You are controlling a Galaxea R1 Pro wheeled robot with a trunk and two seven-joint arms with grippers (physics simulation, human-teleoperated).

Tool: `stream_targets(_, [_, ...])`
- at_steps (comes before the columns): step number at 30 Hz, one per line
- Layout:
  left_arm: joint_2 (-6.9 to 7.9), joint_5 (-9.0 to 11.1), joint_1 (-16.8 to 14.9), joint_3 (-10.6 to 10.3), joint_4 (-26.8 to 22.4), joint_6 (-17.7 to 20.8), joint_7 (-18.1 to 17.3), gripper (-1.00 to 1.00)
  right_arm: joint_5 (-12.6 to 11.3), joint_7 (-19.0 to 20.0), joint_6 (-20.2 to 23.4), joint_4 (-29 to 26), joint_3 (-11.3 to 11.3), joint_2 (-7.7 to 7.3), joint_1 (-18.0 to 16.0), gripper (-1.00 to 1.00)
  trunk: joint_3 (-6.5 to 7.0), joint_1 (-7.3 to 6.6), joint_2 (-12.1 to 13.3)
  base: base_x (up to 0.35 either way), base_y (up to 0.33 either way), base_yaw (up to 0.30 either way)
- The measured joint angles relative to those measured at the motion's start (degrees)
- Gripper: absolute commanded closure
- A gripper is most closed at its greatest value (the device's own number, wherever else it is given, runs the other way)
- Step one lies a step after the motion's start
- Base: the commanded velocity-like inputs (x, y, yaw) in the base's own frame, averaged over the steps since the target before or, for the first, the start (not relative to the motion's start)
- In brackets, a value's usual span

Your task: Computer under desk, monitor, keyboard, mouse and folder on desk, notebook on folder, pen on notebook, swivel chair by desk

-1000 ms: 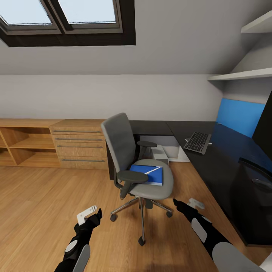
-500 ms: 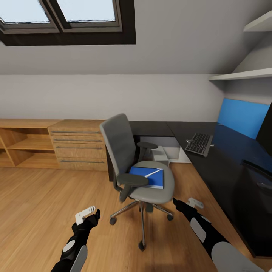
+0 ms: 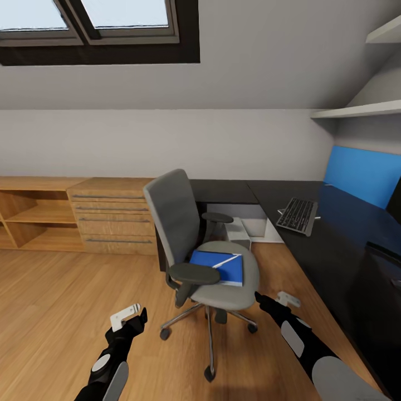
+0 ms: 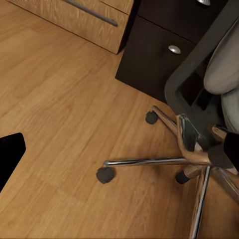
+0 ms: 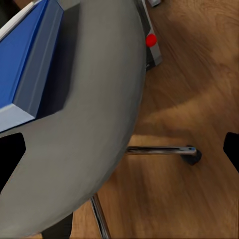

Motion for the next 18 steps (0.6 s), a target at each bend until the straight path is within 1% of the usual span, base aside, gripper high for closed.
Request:
stream_targets(6, [0.20, 0.16, 0.00, 0.41, 0.05, -0.04, 0.07, -1.00, -0.08, 0.00, 0.10, 0.04, 0.00, -0.06, 0.00, -1.00, 0.00, 0.01, 0.00, 0.019, 0.000, 0.000])
stream_targets(11, [0.39, 0.24, 0.00, 2.38, 0.08, -0.08, 0.09, -1.00, -0.09, 0.00, 0.18, 0.04, -0.05, -0.10, 0.00, -1.00, 0.00, 0.01, 0.00, 0.021, 0.000, 0.000])
stream_targets(14, [0.43, 0.25, 0.00, 3.61, 0.07, -0.03, 0.08, -1.00, -0.10, 0.00, 0.19, 0.04, -0.07, -0.11, 0.00, -1.00, 0.00, -0.01, 0.00, 0.165, 0.000, 0.000])
stream_targets(18, [0.47, 0.30, 0.00, 4.22, 0.09, -0.05, 0.14, -1.00, -0.10, 0.00, 0.20, 0.04, -0.08, -0.17, 0.00, -1.00, 0.00, -0.01, 0.00, 0.186, 0.000, 0.000])
